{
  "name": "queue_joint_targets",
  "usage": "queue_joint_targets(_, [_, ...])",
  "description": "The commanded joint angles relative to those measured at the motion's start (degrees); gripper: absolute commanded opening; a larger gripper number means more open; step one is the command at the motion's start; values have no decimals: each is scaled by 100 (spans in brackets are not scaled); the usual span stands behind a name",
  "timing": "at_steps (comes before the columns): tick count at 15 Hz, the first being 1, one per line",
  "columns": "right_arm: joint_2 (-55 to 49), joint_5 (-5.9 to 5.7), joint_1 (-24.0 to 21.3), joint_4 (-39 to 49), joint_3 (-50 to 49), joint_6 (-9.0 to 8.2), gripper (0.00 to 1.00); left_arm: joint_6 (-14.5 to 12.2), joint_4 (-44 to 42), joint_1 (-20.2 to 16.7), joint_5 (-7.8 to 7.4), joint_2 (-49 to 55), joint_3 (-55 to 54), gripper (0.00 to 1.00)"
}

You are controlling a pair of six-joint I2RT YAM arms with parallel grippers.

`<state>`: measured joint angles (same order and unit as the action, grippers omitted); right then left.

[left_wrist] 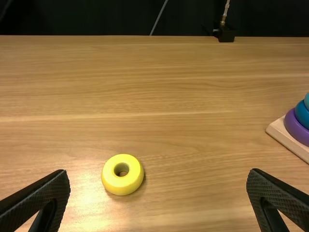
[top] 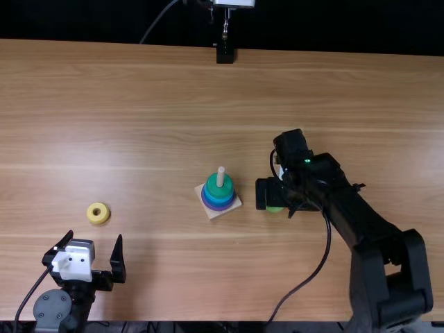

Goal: Build the Hanoi tower: stack the rings onto the peg from bottom to top in this color order: purple, dark blue, light blue, dark green, light green, yellow, orange.

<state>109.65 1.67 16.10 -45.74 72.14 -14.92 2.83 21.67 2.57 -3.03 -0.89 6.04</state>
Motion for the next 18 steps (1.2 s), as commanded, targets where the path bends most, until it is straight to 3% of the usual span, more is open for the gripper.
queue_joint_targets(1, [154,-62,25,-10,187,-59,100,-83,459,-55,-3,89,-604,100])
queue_joint_targets(3, [198,-72,34,-10,266,-59,100,-83,459,-55,-3,89,-604,100])
queue_joint_targets(4, [224,-146,51,-10,301,-69,100,-83,459,-55,-3,89,-604,100])
queue_joint_targets(5, [259,-347,60,-10,310,-69,94,-83,459,-55,-3,89,-604,100])
queue_joint_targets(6, [259,-589,69,-21,310,-59,72,-83,459,-55,-3,89,-604,100])
queue_joint_targets(7, [259,-758,69,-21,301,-59,62,-83,459,-55,-14,89,-604,100])
queue_joint_targets(10, [277,-779,192,-31,301,-69,63,-83,459,-55,-3,89,-604,100])
queue_joint_targets(12, [277,-779,262,-42,301,-69,71,-83,459,-55,-3,89,-604,100])
queue_joint_targets(18, [277,-779,377,-94,292,-90,70,-83,459,-55,-3,89,-604,100])
